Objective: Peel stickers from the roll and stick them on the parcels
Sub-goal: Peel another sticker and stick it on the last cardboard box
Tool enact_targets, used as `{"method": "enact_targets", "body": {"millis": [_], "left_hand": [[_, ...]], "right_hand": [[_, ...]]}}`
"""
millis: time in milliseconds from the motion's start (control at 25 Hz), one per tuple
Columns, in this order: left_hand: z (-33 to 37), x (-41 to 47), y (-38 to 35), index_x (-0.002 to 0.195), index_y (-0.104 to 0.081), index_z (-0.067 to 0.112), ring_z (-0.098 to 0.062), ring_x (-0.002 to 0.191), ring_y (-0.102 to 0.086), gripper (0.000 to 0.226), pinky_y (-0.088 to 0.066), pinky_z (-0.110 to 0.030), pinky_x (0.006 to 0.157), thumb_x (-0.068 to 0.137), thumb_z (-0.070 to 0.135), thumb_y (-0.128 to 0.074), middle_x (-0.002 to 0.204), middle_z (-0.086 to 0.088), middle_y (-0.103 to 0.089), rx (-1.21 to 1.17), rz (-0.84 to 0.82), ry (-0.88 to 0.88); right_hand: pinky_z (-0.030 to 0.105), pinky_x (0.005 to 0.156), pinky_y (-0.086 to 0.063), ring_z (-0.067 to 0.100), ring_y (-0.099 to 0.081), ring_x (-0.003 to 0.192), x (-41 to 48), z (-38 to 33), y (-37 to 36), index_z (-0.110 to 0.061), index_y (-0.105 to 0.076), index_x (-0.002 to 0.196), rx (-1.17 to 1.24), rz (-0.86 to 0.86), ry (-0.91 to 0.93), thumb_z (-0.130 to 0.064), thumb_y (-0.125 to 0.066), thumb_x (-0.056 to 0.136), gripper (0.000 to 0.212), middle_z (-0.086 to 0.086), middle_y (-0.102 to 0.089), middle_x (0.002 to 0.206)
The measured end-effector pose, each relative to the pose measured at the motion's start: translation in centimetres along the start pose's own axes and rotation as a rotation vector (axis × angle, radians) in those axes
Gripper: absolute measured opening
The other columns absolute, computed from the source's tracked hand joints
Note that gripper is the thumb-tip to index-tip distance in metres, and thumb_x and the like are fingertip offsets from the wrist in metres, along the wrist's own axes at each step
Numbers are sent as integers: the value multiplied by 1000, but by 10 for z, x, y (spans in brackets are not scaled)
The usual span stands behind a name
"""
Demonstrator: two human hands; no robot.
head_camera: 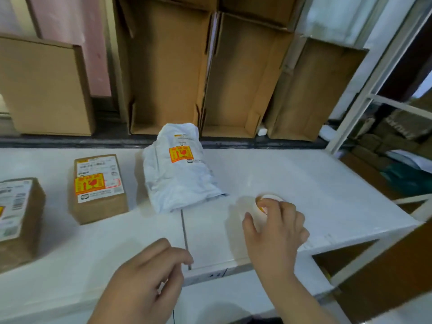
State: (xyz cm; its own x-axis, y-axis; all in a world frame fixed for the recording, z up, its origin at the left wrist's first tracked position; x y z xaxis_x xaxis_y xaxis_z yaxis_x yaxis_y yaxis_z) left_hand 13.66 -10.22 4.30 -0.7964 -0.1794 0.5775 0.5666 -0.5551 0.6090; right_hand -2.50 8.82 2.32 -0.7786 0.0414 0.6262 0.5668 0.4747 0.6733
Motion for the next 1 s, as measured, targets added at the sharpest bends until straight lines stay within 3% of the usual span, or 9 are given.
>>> {"method": "enact_targets", "body": {"millis": [160, 360, 480, 680, 800, 880, 1000], "left_hand": [[1, 19, -64, 87, -69, 37, -5, 53, -49, 36, -39, -10, 55, 84, 1, -70, 76, 13, -48, -158, -187, 107], [9, 52, -107, 88, -73, 34, -9, 79, -60, 35, -43, -8, 71, 85, 0, -66, 86, 8, -56, -252, -218, 305], [16, 70, -126, 107, -72, 26, -4, 93, -62, 37, -47, -10, 85, 86, -2, -62, 103, 7, -59, -276, -188, 353], [20, 91, -158, 147, -51, 20, -10, 130, -55, 59, -47, -32, 111, 90, 6, -63, 144, 4, -56, -352, -286, 359], [22, 102, -169, 157, -37, 21, -11, 145, -44, 72, -38, -27, 116, 92, 8, -66, 157, 2, -46, -447, -380, 359], [24, 108, -173, 161, -29, 25, -7, 139, -47, 83, -38, -19, 109, 90, 8, -69, 157, 7, -44, -490, -455, 329], [29, 110, -172, 161, -25, 32, -7, 113, -62, 92, -48, -18, 95, 86, 20, -78, 141, 12, -56, -462, -500, 289]], "right_hand": [[40, 78, -26, 27, -51, 99, 19, 1, -4, -30, -64, 90, -109, -41, 44, -41, -83, 72, 28, -6, -60, 94], [36, 80, -19, 25, -55, 95, 24, 8, -4, -28, -69, 86, -75, 7, 145, -20, -81, 75, 19, -7, -64, 91], [34, 82, -17, 22, -61, 94, 23, 22, -1, -28, -71, 92, -34, -15, 226, -13, -81, 77, 24, -8, -68, 98], [33, 81, -23, 11, -68, 92, 26, 43, 7, -27, -70, 87, 136, -104, 343, -5, -76, 85, 23, -12, -70, 98], [32, 82, -29, 2, -62, 98, 31, 59, 10, -29, -69, 94, 248, -231, 406, -6, -73, 91, 24, -19, -67, 103], [35, 89, -35, 1, -60, 100, 35, 68, 12, -29, -68, 101, 328, -349, 467, -6, -72, 93, 25, -23, -63, 106], [35, 98, -41, 0, -57, 103, 44, 79, 16, -27, -69, 106, 405, -463, 489, -8, -71, 95, 22, -21, -66, 106]]}}
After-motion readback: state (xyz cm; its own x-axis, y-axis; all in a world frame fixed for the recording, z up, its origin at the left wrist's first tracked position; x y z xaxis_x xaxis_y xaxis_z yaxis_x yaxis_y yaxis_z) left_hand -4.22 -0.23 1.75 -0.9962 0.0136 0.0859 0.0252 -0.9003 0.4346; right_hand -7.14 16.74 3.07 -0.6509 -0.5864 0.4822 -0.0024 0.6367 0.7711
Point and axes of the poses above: each hand's wrist, its own x-axis towards the middle knuckle, its own y-axis out of the back of the hand, z = x × y, the point moved 3 cm from there along x, towards the middle knuckle
